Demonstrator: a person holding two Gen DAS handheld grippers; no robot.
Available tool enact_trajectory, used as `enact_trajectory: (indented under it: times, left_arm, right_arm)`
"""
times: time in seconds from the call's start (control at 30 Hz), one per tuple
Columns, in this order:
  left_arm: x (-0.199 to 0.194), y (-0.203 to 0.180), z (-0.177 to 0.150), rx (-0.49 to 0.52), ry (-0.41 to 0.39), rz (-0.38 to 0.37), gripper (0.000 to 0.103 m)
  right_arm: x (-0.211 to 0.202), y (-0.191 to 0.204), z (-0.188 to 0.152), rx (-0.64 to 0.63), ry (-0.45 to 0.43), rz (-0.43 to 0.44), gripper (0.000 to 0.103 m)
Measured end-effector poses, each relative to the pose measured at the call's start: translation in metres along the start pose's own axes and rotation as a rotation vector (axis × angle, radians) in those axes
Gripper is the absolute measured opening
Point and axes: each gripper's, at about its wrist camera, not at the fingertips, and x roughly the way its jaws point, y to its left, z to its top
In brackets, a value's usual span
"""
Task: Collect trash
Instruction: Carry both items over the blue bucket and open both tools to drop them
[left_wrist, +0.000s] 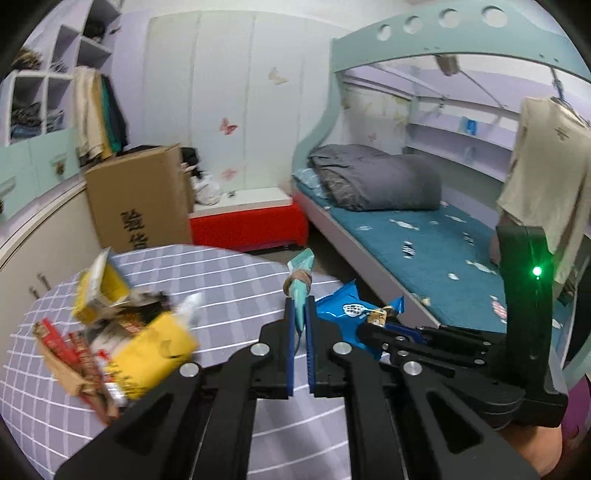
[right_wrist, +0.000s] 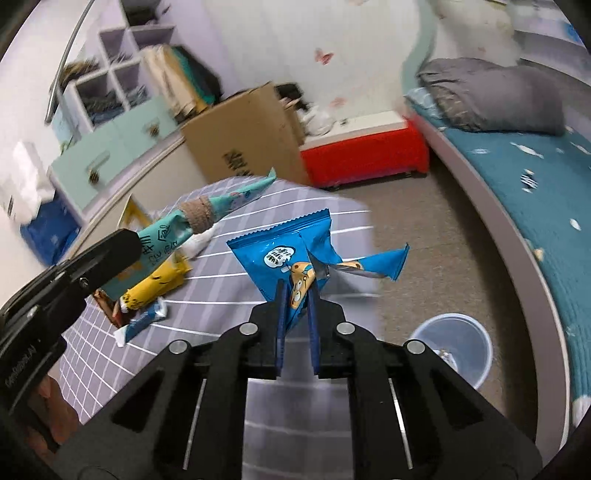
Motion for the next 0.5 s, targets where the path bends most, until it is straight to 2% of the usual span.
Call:
enact_trajectory:
  times: [0.17,0.3,0.4,0.5]
  left_arm:
    - [0.018,-0.065,0.002,0.038,0.026,-0.101,0.005]
    - [0.043,-0.118,-0.011,0.06,0.082,-0.186,0.005]
    - [0.067,-0.15,-0.025,0.078,0.137,-0.234,0.005]
    - [0.098,-0.176,-0.045,0.095,0.196,-0.242,0.005]
  right_arm:
    - [-0.034,-0.062,-0.011,0.09,-0.041,-0.061,0.011]
    - [-0.048,-0.119,-0.03,0.175,-0.042,-0.131,0.011]
    - [-0.044,-0.151,-0.047,0.219,-0.024,-0.188,0.011]
    - [-0.029,-0.185,-0.067,0.277,0.025,-0.212,0.011]
